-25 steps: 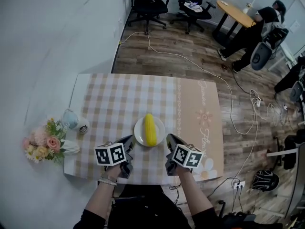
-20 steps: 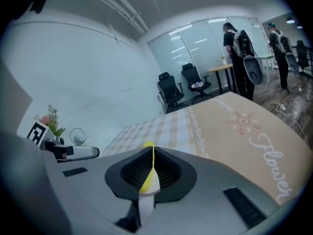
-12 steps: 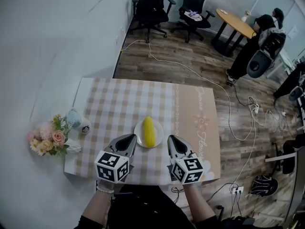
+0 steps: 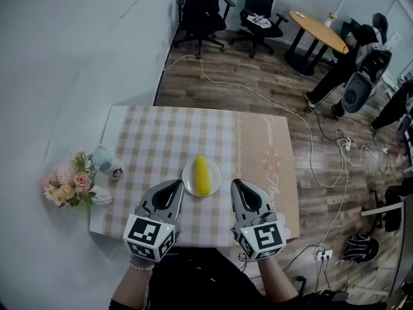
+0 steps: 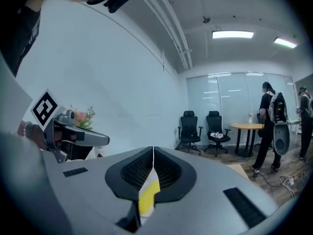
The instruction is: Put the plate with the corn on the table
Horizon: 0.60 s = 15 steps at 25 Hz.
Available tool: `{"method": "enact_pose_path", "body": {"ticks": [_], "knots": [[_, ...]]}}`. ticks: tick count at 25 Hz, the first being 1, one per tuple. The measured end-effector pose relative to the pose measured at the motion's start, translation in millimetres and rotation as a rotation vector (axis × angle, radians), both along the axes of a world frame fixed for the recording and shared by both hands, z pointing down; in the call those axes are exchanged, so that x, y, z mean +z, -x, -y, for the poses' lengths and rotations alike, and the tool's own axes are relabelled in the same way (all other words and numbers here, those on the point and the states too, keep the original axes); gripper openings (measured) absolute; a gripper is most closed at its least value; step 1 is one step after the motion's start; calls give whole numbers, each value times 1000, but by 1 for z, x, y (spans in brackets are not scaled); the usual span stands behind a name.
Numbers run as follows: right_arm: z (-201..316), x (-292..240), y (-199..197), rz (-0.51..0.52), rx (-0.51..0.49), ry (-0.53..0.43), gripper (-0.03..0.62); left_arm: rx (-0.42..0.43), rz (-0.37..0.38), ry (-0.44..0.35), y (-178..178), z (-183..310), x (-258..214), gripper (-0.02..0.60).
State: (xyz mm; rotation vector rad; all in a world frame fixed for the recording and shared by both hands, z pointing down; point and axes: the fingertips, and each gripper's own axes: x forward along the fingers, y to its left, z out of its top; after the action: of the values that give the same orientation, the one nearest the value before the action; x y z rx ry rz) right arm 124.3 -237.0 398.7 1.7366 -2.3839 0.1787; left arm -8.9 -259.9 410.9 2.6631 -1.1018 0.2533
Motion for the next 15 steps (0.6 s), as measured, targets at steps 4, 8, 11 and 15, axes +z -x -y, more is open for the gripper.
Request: {"method": "enact_pose_path", "body": {"ticks": [4, 8, 11, 15], "knots": [[-4, -18, 3, -11, -6, -33, 43, 18, 5, -53, -2, -6, -18, 12], [-8, -33, 8, -33, -24, -65, 43, 10, 38, -104, -1, -11, -32, 12], [-9, -41, 15, -30, -40, -88, 43, 12, 28, -112, 1, -15, -40, 12], [-9, -51, 18, -4, -42, -128, 43, -3, 57, -153, 2, -17, -48, 12]]}}
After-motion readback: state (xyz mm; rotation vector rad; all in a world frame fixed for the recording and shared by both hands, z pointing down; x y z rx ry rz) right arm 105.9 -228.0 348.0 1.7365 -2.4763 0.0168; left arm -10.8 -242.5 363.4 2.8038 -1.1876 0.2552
